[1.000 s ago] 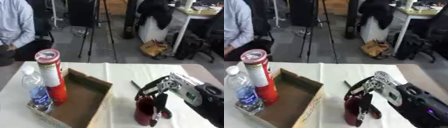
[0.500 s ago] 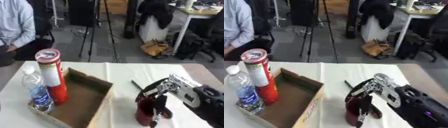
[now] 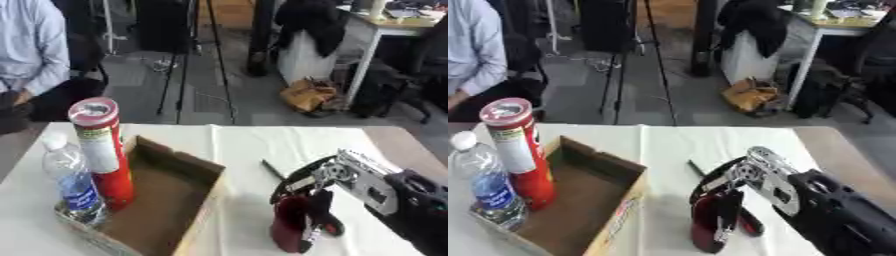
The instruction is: Pick up objects on the table and place them in the box.
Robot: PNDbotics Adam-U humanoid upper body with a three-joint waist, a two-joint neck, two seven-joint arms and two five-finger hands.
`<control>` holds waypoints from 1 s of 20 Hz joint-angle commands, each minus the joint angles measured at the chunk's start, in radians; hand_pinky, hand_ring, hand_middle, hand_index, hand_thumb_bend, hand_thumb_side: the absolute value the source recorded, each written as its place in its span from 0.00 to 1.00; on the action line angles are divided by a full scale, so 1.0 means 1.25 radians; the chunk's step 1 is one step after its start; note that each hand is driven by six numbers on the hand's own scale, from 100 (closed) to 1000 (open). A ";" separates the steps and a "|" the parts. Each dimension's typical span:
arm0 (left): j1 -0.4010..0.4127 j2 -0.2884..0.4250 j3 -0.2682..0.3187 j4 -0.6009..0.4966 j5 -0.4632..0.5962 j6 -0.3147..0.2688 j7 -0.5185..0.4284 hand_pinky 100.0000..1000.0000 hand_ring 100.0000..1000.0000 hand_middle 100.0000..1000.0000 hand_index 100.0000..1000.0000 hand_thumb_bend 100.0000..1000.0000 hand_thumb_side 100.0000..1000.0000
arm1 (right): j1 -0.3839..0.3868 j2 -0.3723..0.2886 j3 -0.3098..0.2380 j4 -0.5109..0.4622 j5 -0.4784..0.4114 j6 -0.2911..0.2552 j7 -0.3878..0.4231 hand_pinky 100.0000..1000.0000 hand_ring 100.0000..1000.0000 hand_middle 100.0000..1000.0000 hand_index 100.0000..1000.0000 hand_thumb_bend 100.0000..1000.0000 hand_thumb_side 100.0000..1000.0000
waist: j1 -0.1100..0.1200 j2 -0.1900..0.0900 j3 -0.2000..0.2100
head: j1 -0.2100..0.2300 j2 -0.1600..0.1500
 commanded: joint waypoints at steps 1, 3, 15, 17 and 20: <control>-0.005 0.005 0.000 -0.012 0.004 0.000 -0.005 0.99 0.80 0.81 0.72 0.00 0.93 | -0.017 -0.013 -0.015 -0.008 0.013 0.002 0.000 0.59 0.91 1.00 1.00 0.65 0.33 | 0.000 -0.012 -0.001 | 0.001 -0.006; -0.005 0.004 0.000 -0.012 0.003 0.000 -0.006 0.99 0.80 0.81 0.72 0.00 0.93 | -0.018 -0.013 -0.015 -0.008 0.019 0.001 0.000 0.57 0.90 1.00 1.00 0.62 0.30 | 0.000 -0.012 -0.001 | 0.001 -0.007; -0.007 0.004 0.000 -0.012 0.005 0.003 -0.013 1.00 0.79 0.81 0.71 0.00 0.92 | -0.019 -0.010 -0.014 0.000 0.035 -0.013 0.000 0.52 0.88 1.00 1.00 0.60 0.23 | -0.001 -0.011 0.000 | -0.001 -0.008; -0.007 0.004 0.000 -0.012 0.005 0.003 -0.013 1.00 0.79 0.81 0.71 0.00 0.92 | -0.019 -0.009 -0.014 0.002 0.036 -0.013 0.000 0.52 0.88 1.00 1.00 0.60 0.23 | -0.001 -0.011 0.000 | -0.001 -0.007; -0.007 0.004 0.000 -0.012 0.005 0.004 -0.014 1.00 0.79 0.81 0.71 0.00 0.92 | -0.018 -0.009 -0.014 0.003 0.036 -0.014 0.000 0.52 0.88 1.00 1.00 0.60 0.23 | -0.001 -0.011 0.000 | -0.001 -0.007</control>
